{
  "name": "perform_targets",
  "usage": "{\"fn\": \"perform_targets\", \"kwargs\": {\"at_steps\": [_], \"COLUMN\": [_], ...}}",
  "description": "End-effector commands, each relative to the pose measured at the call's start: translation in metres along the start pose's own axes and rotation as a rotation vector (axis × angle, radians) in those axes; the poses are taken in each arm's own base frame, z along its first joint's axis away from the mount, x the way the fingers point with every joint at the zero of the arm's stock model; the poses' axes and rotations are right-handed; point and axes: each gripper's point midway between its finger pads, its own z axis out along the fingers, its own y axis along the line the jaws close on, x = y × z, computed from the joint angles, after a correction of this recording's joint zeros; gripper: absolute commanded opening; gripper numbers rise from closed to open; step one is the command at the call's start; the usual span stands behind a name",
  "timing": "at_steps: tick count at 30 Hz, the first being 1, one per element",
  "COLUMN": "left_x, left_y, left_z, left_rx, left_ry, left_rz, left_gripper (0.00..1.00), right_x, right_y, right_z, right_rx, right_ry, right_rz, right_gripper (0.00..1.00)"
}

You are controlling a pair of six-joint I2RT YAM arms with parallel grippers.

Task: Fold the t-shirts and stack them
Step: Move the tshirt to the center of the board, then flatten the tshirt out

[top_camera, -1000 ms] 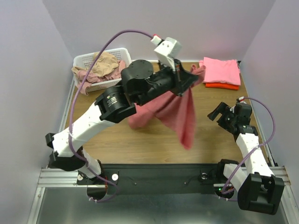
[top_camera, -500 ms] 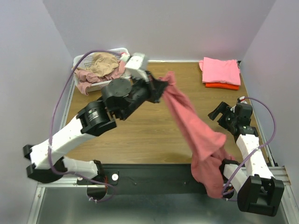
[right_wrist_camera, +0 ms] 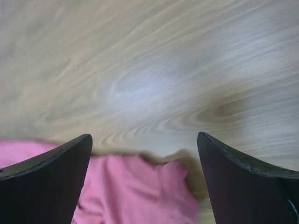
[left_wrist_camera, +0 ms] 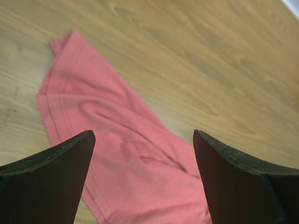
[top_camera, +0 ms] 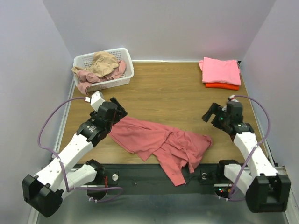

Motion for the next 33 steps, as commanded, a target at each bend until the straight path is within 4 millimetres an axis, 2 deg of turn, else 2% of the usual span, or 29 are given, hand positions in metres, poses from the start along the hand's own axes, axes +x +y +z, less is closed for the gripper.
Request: {"fn": "perform_targets", "kwargs": {"at_steps": [1, 2, 3, 4, 5, 6, 7, 8, 11, 12, 13, 15, 19, 21, 24, 25, 31, 33], "left_x": [0.026, 0.033, 0.045, 0.067, 0.078, 0.088, 0.107, 0.115, 0.143, 0.152, 0.161, 0.172, 0.199, 0.204, 0.207, 0.202, 0.177, 0.167], "left_y": [-0.008, -0.013, -0.013, -0.012, -0.01, -0.009, -0.004, -0.006, -0.015, -0.02, -0.024, -0.025, -0.009, -0.005, 0.001, 0.004, 0.013, 0.014], "left_z": [-0.002, -0.001, -0.001, -0.001, -0.003, -0.005, -0.01, -0.015, -0.029, -0.034, -0.034, -0.032, -0.012, -0.005, 0.008, 0.018, 0.053, 0.063], "left_rx": [0.08, 0.112, 0.134, 0.161, 0.172, 0.179, 0.192, 0.212, 0.314, 0.359, 0.408, 0.429, 0.329, 0.301, 0.257, 0.222, 0.121, 0.1], "left_ry": [0.102, 0.132, 0.174, 0.255, 0.295, 0.332, 0.393, 0.418, 0.475, 0.507, 0.522, 0.548, 0.606, 0.616, 0.599, 0.567, 0.488, 0.462], "left_rz": [-0.053, -0.051, -0.041, -0.031, -0.025, -0.024, -0.017, -0.021, -0.044, -0.052, -0.066, -0.066, -0.042, -0.026, -0.007, -0.014, 0.029, 0.041], "left_gripper": [0.98, 0.98, 0.98, 0.98, 0.98, 0.98, 0.98, 0.98, 0.98, 0.98, 0.98, 0.98, 0.98, 0.98, 0.98, 0.98, 0.98, 0.98], "right_x": [0.013, 0.036, 0.045, 0.047, 0.057, 0.058, 0.064, 0.068, 0.098, 0.106, 0.118, 0.128, 0.142, 0.144, 0.135, 0.134, 0.12, 0.107], "right_y": [0.039, 0.072, 0.079, 0.073, 0.08, 0.077, 0.078, 0.082, 0.084, 0.08, 0.07, 0.06, 0.051, 0.049, 0.045, 0.039, 0.036, 0.034], "right_z": [0.003, 0.0, -0.001, 0.005, -0.003, -0.004, -0.006, -0.009, -0.017, -0.017, -0.013, -0.008, 0.006, 0.016, 0.028, 0.036, 0.064, 0.08], "right_rx": [0.027, -0.031, -0.005, 0.1, 0.114, 0.134, 0.126, 0.1, 0.027, 0.021, 0.034, 0.06, 0.102, 0.133, 0.197, 0.243, 0.324, 0.331], "right_ry": [0.031, 0.078, 0.086, 0.054, 0.075, 0.082, 0.101, 0.119, 0.201, 0.222, 0.244, 0.267, 0.289, 0.289, 0.235, 0.216, 0.167, 0.155], "right_rz": [-0.111, -0.209, -0.25, -0.269, -0.314, -0.321, -0.313, -0.303, -0.282, -0.28, -0.269, -0.261, -0.217, -0.215, -0.219, -0.224, -0.214, -0.19], "right_gripper": [1.0, 1.0, 1.0, 1.0, 1.0, 1.0, 1.0, 1.0, 1.0, 1.0, 1.0, 1.0, 1.0, 1.0, 1.0, 1.0, 1.0, 1.0]}}
